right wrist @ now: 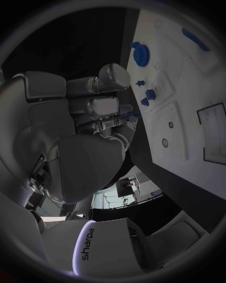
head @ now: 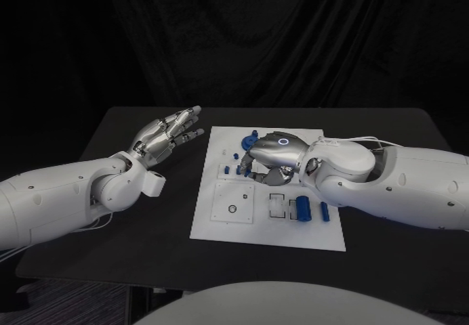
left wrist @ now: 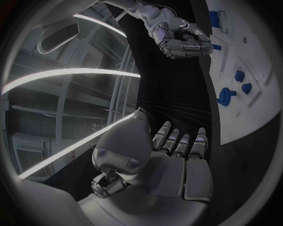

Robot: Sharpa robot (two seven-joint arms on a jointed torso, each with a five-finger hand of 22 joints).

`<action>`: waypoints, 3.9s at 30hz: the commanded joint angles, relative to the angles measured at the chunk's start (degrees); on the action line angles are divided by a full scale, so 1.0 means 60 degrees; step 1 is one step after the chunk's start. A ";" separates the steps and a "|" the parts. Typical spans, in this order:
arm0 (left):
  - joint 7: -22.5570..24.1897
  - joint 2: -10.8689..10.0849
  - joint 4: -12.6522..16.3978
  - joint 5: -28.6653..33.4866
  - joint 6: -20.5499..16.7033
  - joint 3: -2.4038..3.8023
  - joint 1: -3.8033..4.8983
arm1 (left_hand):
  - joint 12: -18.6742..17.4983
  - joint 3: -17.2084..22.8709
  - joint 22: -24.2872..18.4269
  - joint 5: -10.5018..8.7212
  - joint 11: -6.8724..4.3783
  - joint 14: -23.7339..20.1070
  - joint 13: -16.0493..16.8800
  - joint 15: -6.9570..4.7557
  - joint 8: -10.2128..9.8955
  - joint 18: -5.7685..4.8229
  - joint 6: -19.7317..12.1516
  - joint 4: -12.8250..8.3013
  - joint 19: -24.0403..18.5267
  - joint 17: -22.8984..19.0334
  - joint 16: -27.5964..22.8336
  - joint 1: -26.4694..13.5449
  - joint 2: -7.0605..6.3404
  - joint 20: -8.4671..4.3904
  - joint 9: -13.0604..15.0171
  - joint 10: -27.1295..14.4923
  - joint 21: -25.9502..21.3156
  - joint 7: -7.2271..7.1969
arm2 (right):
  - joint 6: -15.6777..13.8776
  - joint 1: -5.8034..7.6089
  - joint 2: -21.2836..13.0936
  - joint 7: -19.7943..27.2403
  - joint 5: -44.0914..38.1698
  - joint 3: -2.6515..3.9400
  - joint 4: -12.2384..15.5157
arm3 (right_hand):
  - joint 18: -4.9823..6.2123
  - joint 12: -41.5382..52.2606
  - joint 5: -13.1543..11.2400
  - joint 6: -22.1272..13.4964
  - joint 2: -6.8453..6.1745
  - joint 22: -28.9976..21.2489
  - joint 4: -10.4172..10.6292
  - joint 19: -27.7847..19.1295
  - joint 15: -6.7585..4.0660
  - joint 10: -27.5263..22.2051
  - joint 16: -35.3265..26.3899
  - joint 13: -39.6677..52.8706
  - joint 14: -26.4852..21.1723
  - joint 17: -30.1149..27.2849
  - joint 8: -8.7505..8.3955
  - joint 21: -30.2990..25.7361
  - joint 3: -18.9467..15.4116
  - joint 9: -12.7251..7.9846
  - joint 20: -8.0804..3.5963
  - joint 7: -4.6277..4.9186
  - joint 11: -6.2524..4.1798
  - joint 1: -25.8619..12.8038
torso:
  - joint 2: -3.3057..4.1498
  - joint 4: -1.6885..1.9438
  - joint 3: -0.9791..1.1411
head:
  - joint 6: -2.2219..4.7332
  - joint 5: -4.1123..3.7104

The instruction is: Assemble the parts on the task board

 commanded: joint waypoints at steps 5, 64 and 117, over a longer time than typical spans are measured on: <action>0.0631 0.0061 0.0002 0.0043 -0.0004 0.0008 -0.0017 | 0.0040 0.0031 -0.0032 0.0060 0.0104 -0.0011 -0.0001 0.0074 -0.0002 0.0152 -0.0253 0.0018 -0.0010 -0.0005 -0.0042 0.0052 0.0029 0.0005 -0.0029 -0.0036 0.0050 -0.0355 | 0.0568 -0.0255 0.0431 -0.0103 -0.0428 0.0004 -0.0326 | 0.0022 -0.0007 0.0066 -0.0036 -0.0010 0.1115 -0.0041 0.0070 0.0012 0.0083 0.0030 -0.0017 0.0043 -0.0013 -0.0024 0.0001 -0.0003 0.0010 -0.0020 0.0002 0.0005 0.0021 | 0.0025 -0.0008 0.0023 | -0.0002 0.0309; 0.0620 0.0247 -0.0156 0.0042 0.0161 0.0009 -0.0279 | 0.0018 0.0053 -0.0074 0.0121 0.0064 -0.0024 -0.0007 0.0081 -0.0001 0.0157 -0.0389 -0.0004 -0.0019 -0.0009 -0.0047 0.0102 0.0044 -0.0009 -0.0036 -0.0095 0.0047 -0.0376 | 0.0947 -0.0900 0.0641 -0.0149 -0.0513 0.0004 -0.0725 | 0.0036 -0.0037 0.0119 -0.0050 -0.0035 0.1097 -0.0071 0.0044 0.0016 0.0116 -0.0001 -0.0047 0.0017 -0.0074 -0.0057 -0.0057 -0.0013 0.0029 -0.0016 -0.0002 0.0002 0.0022 | 0.0012 -0.0010 0.0025 | -0.0002 0.0334; 0.0550 0.0267 -0.0226 0.0042 0.0220 0.0010 -0.0355 | -0.0002 0.0202 -0.0120 0.0466 -0.0066 -0.0028 -0.0014 0.0101 0.0042 0.0158 -0.0201 -0.0183 -0.0009 -0.0010 -0.0048 0.0410 0.0064 -0.0009 -0.0008 -0.0177 0.0053 -0.0027 | 0.0839 -0.1024 0.0560 0.0008 -0.0504 0.0006 -0.0773 | 0.0285 -0.0637 -0.0938 -0.2488 -0.0371 0.0681 0.0303 -0.0827 0.0243 -0.2486 -0.0542 -0.0292 -0.0820 -0.1017 -0.1073 -0.1692 -0.0579 -0.0663 0.0226 -0.0582 0.0471 -0.0570 | 0.0015 -0.0016 0.0031 | -0.0002 0.0332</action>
